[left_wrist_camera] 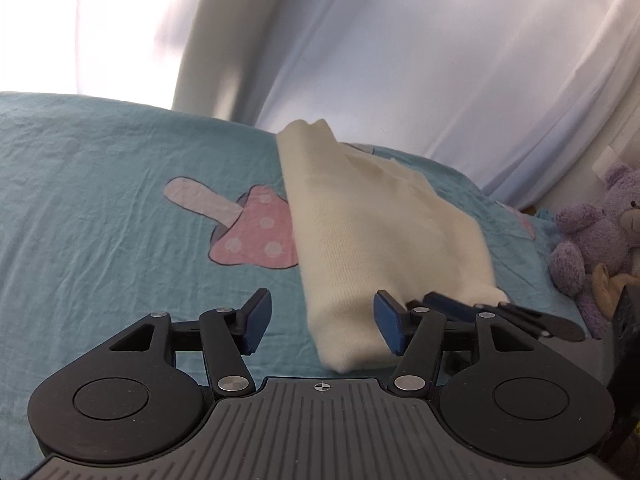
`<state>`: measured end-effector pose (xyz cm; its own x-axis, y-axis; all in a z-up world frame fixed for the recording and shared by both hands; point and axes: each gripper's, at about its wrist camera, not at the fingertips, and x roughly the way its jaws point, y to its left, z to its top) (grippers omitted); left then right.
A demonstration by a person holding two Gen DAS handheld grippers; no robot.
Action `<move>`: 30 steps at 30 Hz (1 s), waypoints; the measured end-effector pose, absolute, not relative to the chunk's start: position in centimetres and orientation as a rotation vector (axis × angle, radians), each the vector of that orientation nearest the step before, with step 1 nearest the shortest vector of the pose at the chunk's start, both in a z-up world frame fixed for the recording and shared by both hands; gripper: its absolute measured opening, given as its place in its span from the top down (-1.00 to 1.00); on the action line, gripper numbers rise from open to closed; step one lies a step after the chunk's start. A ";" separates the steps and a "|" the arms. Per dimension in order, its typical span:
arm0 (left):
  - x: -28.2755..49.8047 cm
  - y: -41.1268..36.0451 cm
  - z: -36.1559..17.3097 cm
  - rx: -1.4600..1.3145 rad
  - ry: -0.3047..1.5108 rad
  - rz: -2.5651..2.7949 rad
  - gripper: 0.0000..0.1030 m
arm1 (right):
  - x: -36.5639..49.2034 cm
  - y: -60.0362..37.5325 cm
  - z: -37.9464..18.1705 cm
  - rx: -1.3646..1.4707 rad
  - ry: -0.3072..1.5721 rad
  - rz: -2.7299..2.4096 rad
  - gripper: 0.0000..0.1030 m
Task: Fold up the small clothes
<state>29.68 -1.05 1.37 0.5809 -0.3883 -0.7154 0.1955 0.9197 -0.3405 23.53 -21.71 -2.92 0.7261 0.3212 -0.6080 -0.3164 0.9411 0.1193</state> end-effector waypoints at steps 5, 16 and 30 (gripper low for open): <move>30.2 -1.7 0.7 -0.225 0.914 -0.361 -0.20 | 22.4 -22.9 -4.4 -0.010 0.686 0.336 0.68; 30.6 -1.6 0.3 -0.251 0.944 -0.381 -0.20 | 19.3 -28.6 -1.6 0.215 0.722 0.226 0.59; 29.2 -5.1 -2.6 -0.156 1.022 -0.449 -0.21 | 19.0 -33.0 -2.9 0.616 0.763 0.237 0.10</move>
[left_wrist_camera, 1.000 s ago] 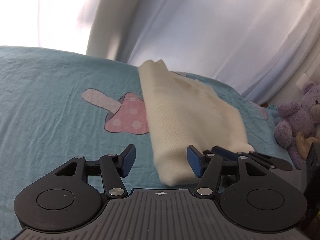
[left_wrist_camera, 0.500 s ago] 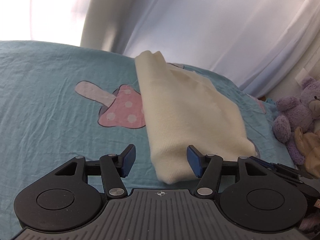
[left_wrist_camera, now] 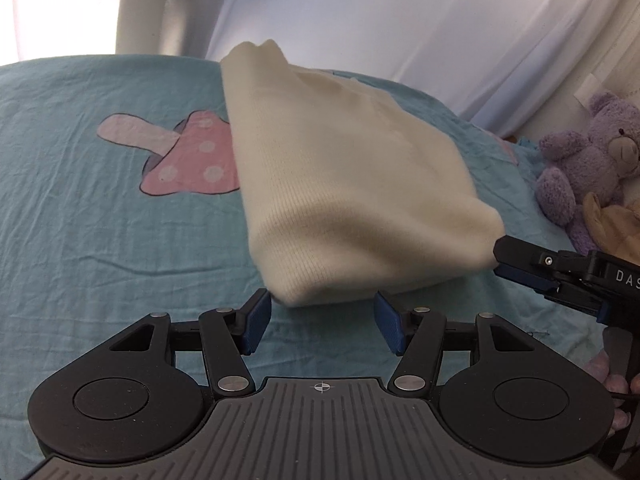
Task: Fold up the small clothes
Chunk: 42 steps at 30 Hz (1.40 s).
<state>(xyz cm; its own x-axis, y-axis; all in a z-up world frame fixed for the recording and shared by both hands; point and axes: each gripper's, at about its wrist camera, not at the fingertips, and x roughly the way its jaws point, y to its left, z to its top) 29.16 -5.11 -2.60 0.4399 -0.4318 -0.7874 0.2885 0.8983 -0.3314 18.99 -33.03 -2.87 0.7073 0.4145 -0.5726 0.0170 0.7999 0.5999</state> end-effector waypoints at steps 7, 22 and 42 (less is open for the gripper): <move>29.5 -4.4 -2.1 -0.119 1.010 -0.401 -0.20 | 20.7 -32.6 -3.3 0.596 0.746 0.238 0.74; 36.5 -0.7 -1.8 -0.397 1.005 -0.489 -0.35 | 25.4 -38.5 -2.5 0.521 0.728 0.251 -0.43; 41.6 -1.5 -6.5 -0.564 1.053 -0.578 -0.32 | 37.1 -38.0 -7.5 0.679 0.897 0.531 -0.04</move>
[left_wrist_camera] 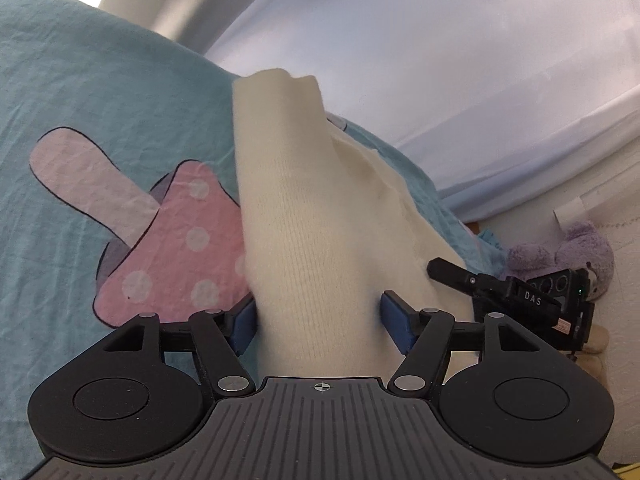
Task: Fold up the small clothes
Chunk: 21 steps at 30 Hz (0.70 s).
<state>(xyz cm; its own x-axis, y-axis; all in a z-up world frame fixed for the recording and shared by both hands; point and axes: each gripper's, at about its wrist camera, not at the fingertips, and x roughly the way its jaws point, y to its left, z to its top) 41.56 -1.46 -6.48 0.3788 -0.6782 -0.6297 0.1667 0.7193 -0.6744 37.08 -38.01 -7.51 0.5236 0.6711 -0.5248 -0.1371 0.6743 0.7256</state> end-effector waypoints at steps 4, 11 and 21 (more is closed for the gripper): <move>41.3 -1.5 -6.4 -0.530 1.036 -0.579 -0.10 | 37.7 -37.1 -8.0 0.707 0.900 0.572 0.03; 41.5 -1.7 -6.8 -0.588 1.029 -0.588 -0.38 | 38.1 -36.6 -8.2 0.749 0.896 0.579 0.00; 38.8 -0.7 -2.4 -0.581 0.931 -0.532 0.25 | 36.9 -33.1 -5.3 0.724 0.844 0.575 0.67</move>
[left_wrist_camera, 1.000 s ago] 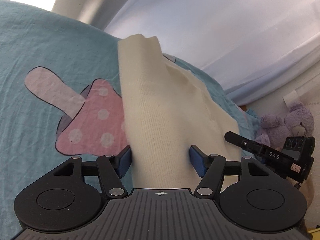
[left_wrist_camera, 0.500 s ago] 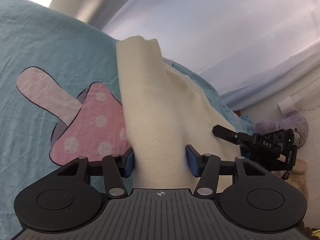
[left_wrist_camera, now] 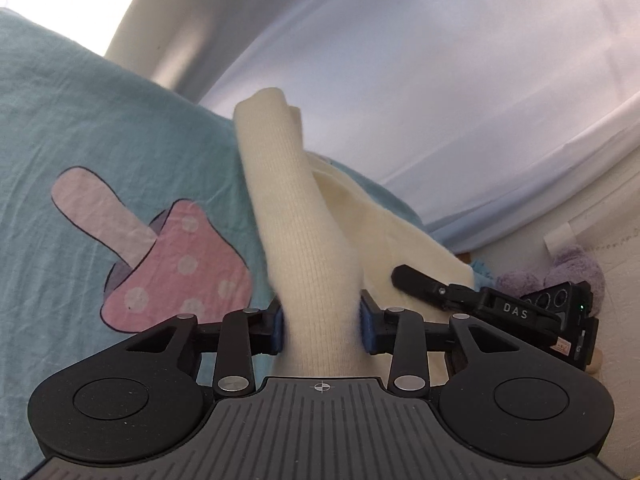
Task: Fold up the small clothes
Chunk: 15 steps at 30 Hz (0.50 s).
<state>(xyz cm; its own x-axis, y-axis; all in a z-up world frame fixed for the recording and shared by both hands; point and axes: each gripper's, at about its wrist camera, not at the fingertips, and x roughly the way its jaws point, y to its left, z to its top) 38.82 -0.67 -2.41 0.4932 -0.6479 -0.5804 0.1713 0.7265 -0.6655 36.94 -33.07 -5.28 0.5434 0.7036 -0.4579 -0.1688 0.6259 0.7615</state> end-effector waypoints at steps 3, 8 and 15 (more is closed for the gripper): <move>36.5 0.8 -0.1 -0.524 0.860 -0.503 0.25 | 36.5 -30.7 -3.4 0.669 0.826 0.627 0.67; 33.7 4.8 0.7 -0.463 0.871 -0.340 0.21 | 36.6 -26.0 -2.8 0.631 0.852 0.717 0.65; 30.1 8.7 -0.6 -0.411 0.909 -0.149 0.14 | 34.8 -22.2 -2.4 0.395 0.871 0.547 0.31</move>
